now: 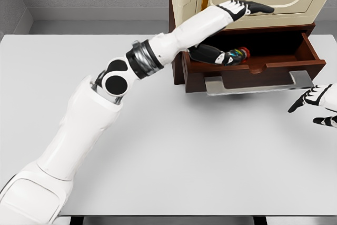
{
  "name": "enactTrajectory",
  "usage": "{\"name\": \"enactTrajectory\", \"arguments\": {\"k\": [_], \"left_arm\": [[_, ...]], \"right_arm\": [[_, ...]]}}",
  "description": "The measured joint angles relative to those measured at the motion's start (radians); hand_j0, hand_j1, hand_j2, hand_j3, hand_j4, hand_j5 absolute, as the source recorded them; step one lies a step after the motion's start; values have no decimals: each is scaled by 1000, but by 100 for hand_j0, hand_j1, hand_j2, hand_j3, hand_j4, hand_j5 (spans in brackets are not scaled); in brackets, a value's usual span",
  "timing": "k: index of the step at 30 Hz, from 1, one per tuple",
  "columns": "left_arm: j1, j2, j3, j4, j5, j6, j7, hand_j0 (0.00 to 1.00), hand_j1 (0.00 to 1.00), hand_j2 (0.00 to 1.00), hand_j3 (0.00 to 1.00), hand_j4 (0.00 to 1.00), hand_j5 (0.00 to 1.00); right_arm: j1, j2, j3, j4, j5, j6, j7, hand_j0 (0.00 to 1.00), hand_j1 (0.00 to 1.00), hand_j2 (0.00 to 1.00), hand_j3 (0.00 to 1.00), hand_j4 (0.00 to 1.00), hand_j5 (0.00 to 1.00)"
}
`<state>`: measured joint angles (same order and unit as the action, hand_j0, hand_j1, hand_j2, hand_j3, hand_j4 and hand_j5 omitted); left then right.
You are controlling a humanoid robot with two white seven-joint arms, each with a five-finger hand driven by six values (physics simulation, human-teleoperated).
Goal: Put the switch into the drawer with left arm, and close the drawer with right arm
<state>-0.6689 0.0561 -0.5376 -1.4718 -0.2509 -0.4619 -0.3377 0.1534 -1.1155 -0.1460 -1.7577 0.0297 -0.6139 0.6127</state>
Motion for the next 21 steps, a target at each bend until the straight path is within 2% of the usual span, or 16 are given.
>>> {"name": "enactTrajectory", "arguments": {"k": [5,7,10,12,15,17,21], "left_arm": [[60,168,6,-214,72,-32,6,95,95,95,95,95,95],[66,257,19,-252,130,-89,7,95,95,95,95,95,95],[161,380,86,-277,211,-128,9,95,95,95,95,95,95],[183,443,138,-284,254,-139,10,95,95,95,95,95,95],[183,487,174,-289,285,-146,10,95,95,95,95,95,95],[180,491,174,-290,295,-148,6,95,95,95,95,95,95],[155,448,85,-292,336,-143,-40,95,95,95,95,95,95]], "right_arm": [[0,0,0,0,0,0,-1,68,68,68,68,68,68],[0,0,0,0,0,0,-1,69,69,69,69,69,69],[0,0,0,0,0,0,-1,69,69,69,69,69,69],[0,0,0,0,0,0,-1,69,69,69,69,69,69],[0,0,1,0,0,0,-1,69,69,69,69,69,69],[0,0,1,0,0,0,-1,69,69,69,69,69,69],[0,0,2,0,0,0,-1,69,69,69,69,69,69]]}}
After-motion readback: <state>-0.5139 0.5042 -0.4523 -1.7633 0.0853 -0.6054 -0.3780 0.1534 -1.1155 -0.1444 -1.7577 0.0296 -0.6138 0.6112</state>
